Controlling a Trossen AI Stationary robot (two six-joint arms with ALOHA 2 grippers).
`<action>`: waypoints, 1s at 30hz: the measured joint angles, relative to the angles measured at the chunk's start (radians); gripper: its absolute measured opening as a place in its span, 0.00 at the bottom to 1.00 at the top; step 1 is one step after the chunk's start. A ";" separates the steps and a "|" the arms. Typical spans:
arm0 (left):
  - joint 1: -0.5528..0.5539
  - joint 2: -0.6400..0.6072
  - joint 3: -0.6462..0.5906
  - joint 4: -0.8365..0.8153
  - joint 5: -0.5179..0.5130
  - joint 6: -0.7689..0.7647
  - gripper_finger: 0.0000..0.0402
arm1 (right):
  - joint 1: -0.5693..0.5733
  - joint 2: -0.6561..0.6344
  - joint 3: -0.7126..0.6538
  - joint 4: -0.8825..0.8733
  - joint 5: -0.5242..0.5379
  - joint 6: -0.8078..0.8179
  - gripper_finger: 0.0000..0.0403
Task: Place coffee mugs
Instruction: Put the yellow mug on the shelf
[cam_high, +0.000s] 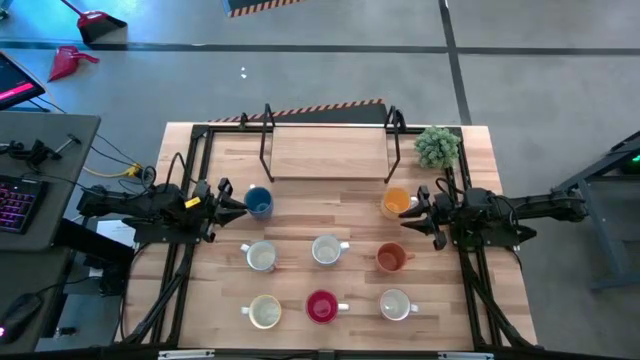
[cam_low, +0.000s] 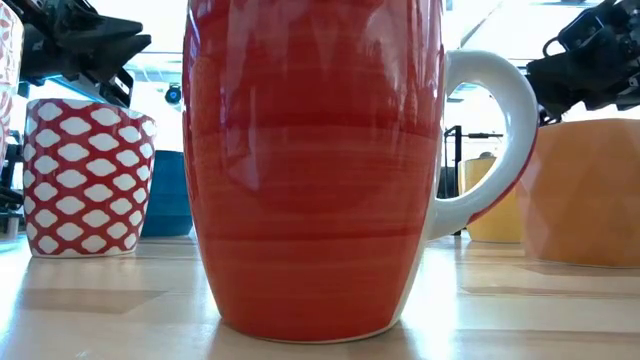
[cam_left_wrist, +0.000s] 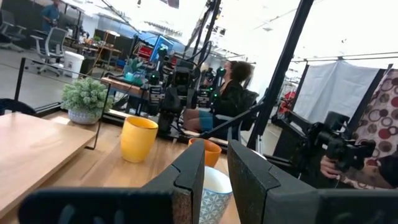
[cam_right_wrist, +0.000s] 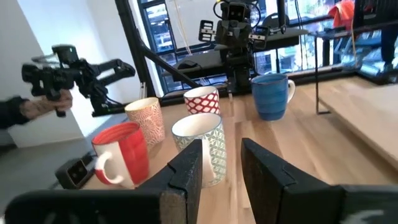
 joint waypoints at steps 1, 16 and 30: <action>0.000 0.000 0.000 0.000 0.000 0.000 0.15 | 0.000 0.000 0.000 -0.006 0.000 0.013 0.23; 0.000 0.000 0.000 0.028 -0.109 -0.021 0.15 | 0.000 0.000 0.000 0.017 0.035 0.067 0.23; 0.002 0.032 0.037 0.177 -0.196 0.029 0.15 | 0.000 0.015 0.212 -0.065 0.186 0.106 0.23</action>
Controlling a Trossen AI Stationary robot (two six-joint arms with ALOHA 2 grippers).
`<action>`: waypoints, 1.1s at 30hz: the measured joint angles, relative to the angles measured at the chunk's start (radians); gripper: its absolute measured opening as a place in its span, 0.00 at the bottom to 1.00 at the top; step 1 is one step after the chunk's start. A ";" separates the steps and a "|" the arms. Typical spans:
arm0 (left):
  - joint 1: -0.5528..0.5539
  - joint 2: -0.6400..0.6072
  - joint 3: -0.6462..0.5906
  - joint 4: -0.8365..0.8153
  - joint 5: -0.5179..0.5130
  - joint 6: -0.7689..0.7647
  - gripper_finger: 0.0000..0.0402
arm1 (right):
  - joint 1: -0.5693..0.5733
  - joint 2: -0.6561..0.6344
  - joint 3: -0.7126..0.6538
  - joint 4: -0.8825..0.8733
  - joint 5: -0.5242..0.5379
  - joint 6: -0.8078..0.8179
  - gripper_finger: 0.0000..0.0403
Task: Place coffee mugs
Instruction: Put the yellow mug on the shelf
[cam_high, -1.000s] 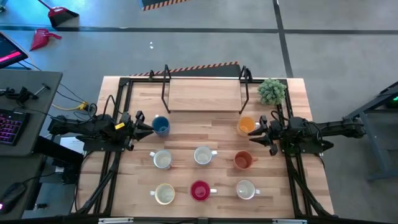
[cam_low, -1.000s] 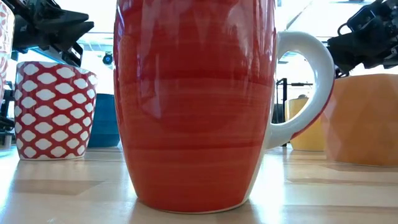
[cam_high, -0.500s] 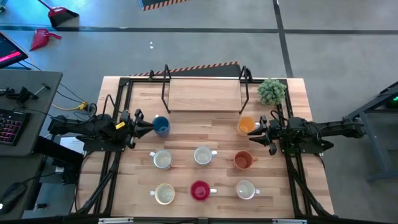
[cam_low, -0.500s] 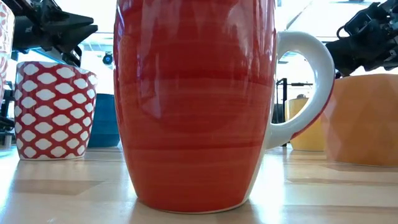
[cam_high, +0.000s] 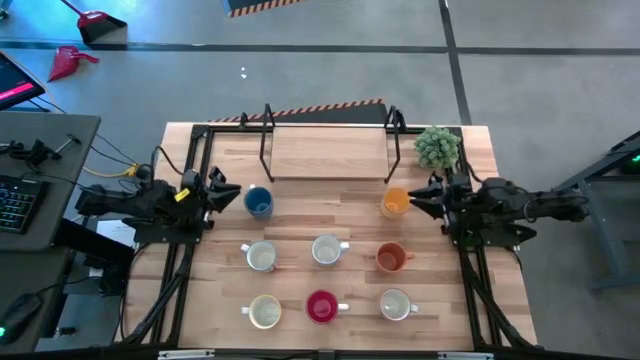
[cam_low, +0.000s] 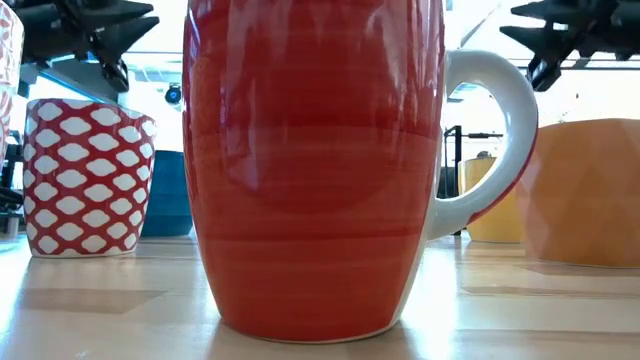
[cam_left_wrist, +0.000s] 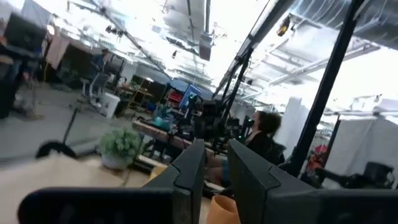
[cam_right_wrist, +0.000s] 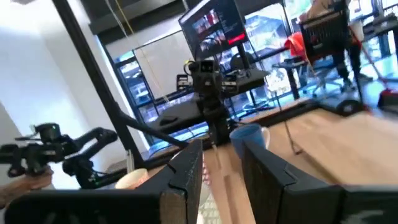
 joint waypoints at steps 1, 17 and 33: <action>0.000 0.016 0.017 0.000 0.001 0.028 0.15 | 0.000 0.009 0.030 -0.050 0.013 -0.011 0.23; 0.002 0.496 0.452 -0.178 0.076 0.196 0.15 | 0.000 0.340 0.428 -0.395 0.040 -0.140 0.23; 0.002 0.920 0.560 0.019 0.124 0.249 0.15 | 0.000 0.650 0.501 -0.327 0.036 -0.267 0.23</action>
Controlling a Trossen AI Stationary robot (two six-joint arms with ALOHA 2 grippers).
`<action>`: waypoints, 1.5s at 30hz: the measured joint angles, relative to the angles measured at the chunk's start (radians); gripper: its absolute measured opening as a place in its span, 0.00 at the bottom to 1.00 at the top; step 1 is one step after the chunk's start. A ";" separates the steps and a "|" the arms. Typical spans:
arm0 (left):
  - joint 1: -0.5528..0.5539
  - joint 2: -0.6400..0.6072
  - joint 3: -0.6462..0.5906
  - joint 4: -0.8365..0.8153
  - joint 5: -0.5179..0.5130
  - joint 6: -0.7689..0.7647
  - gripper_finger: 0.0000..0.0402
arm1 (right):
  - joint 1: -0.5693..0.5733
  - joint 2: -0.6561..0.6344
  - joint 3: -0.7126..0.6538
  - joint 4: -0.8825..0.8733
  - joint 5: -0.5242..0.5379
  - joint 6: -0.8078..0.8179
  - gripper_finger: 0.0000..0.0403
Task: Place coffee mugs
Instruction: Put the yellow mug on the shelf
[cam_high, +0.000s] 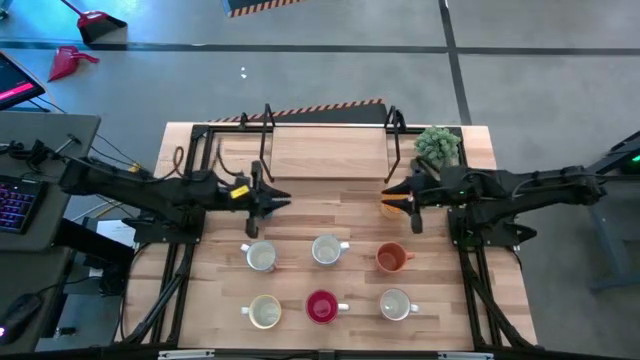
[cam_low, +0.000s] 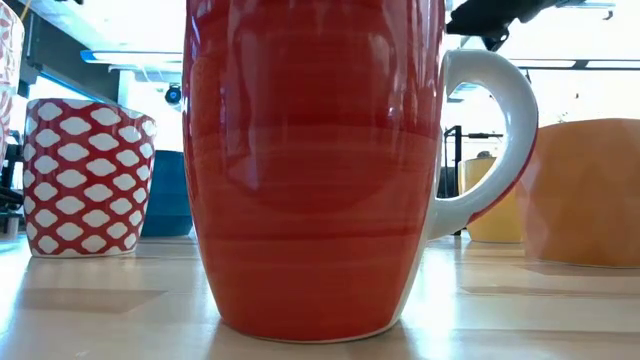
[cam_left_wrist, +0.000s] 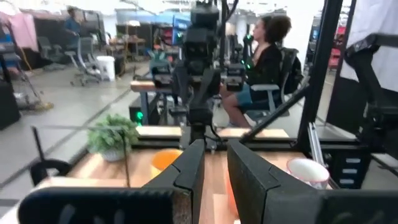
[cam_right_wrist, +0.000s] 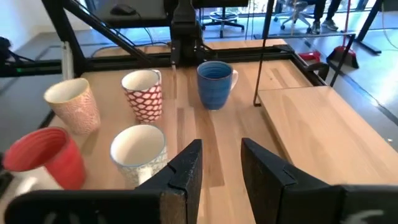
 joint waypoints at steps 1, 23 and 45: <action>0.000 0.022 0.000 0.008 0.013 -0.003 0.15 | 0.000 0.015 0.000 0.013 0.000 -0.011 0.23; 0.012 0.005 -0.221 0.346 0.085 -0.041 0.15 | 0.000 0.085 -0.001 -0.154 -0.039 0.052 0.23; 0.045 -0.052 -0.221 0.241 0.083 -0.079 0.15 | -0.014 0.208 -0.001 -0.486 0.066 0.189 0.23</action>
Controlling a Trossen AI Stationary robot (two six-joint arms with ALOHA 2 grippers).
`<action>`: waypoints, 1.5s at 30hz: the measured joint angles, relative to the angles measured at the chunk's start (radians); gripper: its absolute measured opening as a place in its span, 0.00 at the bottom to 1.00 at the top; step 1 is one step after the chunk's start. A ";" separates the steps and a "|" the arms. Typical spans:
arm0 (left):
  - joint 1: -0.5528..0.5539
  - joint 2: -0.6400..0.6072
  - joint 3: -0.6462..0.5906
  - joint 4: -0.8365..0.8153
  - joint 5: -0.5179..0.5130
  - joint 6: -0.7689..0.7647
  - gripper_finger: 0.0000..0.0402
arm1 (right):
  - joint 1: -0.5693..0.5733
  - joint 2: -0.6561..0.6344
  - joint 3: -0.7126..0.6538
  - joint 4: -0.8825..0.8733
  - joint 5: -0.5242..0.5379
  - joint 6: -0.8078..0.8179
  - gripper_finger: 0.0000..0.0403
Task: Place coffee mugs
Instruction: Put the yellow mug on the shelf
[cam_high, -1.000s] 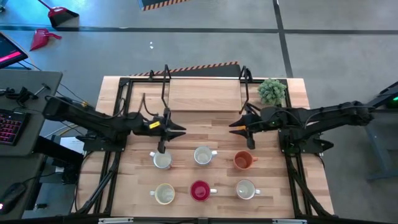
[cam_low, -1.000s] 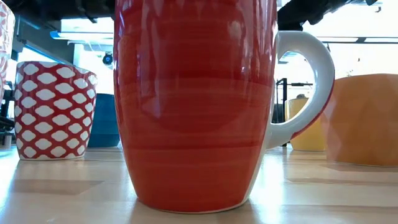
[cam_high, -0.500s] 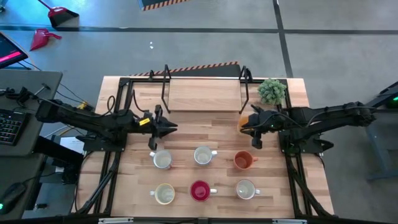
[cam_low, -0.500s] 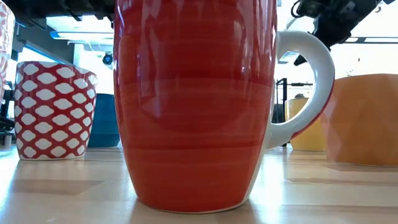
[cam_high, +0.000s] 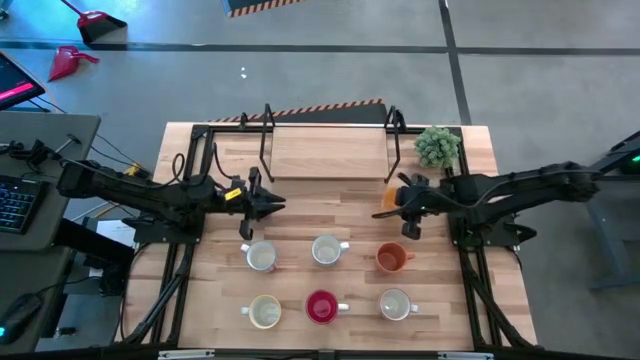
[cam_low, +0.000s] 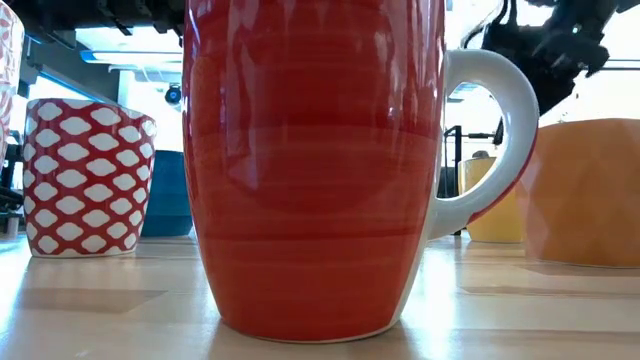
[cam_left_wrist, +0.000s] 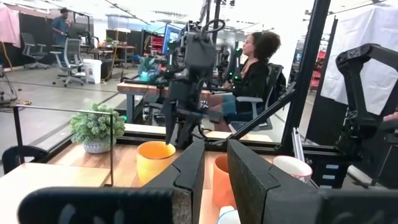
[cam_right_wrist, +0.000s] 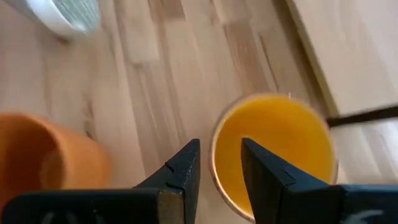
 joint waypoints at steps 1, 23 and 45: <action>0.000 0.000 0.000 0.000 0.000 -0.005 0.15 | -0.006 0.021 0.000 -0.003 0.000 0.009 0.23; 0.000 0.000 0.000 -0.012 0.000 -0.008 0.15 | -0.015 0.191 0.000 0.054 -0.018 0.011 0.23; 0.000 0.000 0.000 -0.018 0.000 -0.008 0.15 | -0.015 0.190 0.000 0.057 -0.025 0.018 0.23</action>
